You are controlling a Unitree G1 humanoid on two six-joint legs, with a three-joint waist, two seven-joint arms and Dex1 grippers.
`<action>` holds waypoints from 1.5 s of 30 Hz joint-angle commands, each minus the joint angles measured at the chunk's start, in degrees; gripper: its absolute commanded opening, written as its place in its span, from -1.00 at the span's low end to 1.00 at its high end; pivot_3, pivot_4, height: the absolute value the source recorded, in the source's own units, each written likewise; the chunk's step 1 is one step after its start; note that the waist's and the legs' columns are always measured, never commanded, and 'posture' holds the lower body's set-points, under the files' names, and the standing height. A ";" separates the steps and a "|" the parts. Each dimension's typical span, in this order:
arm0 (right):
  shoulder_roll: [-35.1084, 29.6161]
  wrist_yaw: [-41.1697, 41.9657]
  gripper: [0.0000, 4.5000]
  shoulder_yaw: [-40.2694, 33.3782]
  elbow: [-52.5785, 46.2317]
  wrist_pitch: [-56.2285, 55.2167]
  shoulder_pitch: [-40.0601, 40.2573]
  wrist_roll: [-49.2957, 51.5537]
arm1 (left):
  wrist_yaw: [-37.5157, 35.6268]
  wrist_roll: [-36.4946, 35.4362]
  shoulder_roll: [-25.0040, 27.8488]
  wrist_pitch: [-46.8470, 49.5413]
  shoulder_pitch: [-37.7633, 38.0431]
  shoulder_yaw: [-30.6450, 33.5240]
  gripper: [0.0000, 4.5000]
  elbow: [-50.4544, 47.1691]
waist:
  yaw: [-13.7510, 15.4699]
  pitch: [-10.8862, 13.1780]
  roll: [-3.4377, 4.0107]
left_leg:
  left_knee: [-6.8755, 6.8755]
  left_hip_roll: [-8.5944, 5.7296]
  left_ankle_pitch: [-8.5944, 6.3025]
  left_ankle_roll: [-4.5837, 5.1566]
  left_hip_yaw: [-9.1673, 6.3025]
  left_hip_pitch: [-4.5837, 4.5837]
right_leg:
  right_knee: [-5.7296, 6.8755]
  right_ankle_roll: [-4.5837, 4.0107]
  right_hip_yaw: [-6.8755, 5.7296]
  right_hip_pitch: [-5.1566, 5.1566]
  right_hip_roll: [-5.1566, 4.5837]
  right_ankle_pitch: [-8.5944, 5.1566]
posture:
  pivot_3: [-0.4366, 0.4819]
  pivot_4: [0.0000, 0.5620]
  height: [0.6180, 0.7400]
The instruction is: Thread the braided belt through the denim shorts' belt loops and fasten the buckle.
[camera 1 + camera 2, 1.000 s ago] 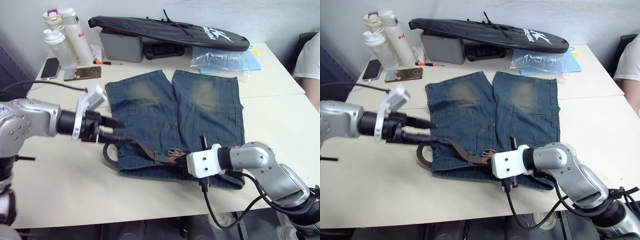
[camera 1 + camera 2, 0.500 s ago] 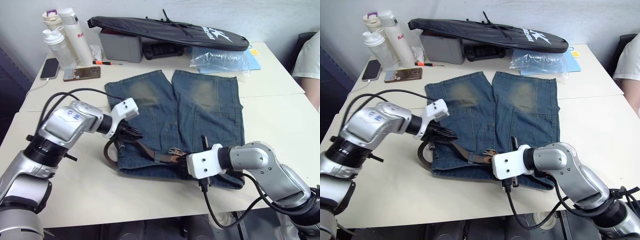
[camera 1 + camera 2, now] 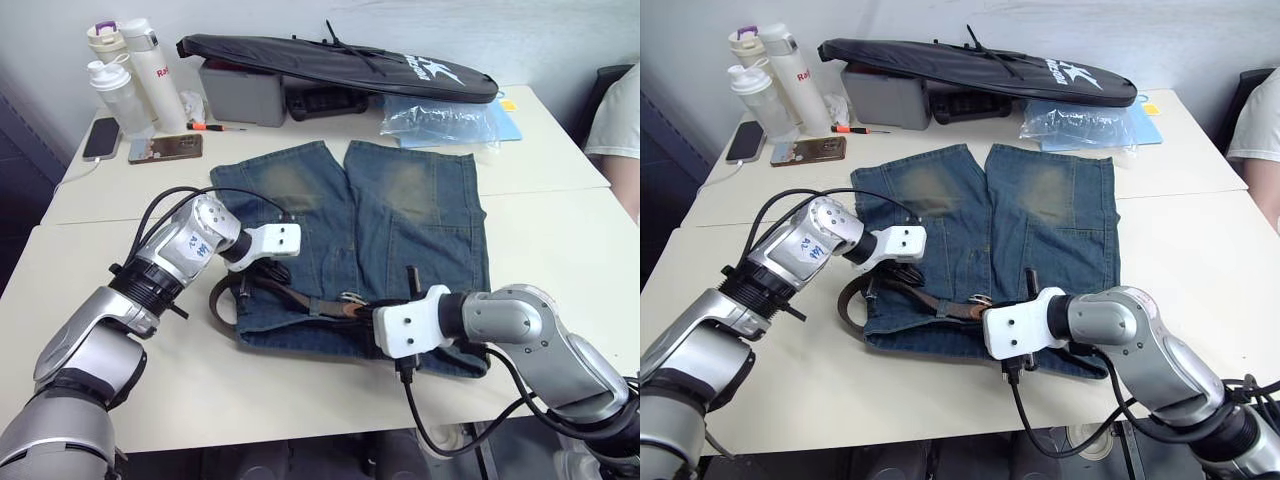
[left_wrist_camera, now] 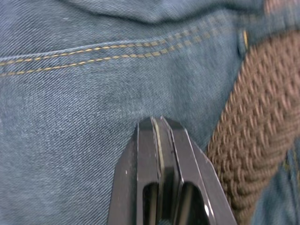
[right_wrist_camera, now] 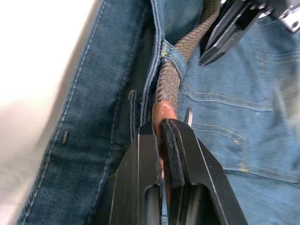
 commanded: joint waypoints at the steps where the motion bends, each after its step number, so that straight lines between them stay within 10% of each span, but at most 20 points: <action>1: -1.74 -1.56 -1.00 -4.36 -3.08 0.30 0.43 -1.57 | -2.43 7.44 -0.06 -7.46 0.46 -2.86 -0.97 6.69 | -0.03 -0.05 0.05 | 0.02 0.00 0.00 0.00 0.00 0.00 | 0.00 0.00 0.00 0.01 0.00 0.00 | -0.05 -0.47 1.00; 26: -17.54 7.61 -1.00 -34.73 6.05 -6.97 11.44 12.53 | -6.73 14.99 0.33 -14.69 4.70 1.48 -0.97 10.16 | -1.57 -0.60 0.46 | 0.06 0.02 -0.13 0.37 0.16 0.09 | 0.09 -0.10 0.16 0.12 0.00 -0.06 | -0.05 -0.47 1.00; 35: -16.70 5.89 -1.00 -30.13 4.92 -7.60 7.90 13.88 | -8.23 13.23 0.28 -10.30 6.10 4.80 -0.97 7.21 | -2.05 -0.61 0.47 | 0.05 0.03 -0.14 0.38 0.36 0.19 | 0.16 -0.10 0.37 0.06 0.00 -0.06 | -0.05 -0.47 1.00; 45: -15.61 5.70 -1.00 -23.84 6.26 -8.93 2.15 14.84 | -12.24 -5.12 1.66 19.86 3.48 24.08 -0.97 -5.26 | -1.61 -0.26 0.05 | 0.43 0.02 -0.18 0.44 0.34 -0.06 | 0.40 0.05 0.41 -0.23 0.03 0.02 | -0.05 -0.47 1.00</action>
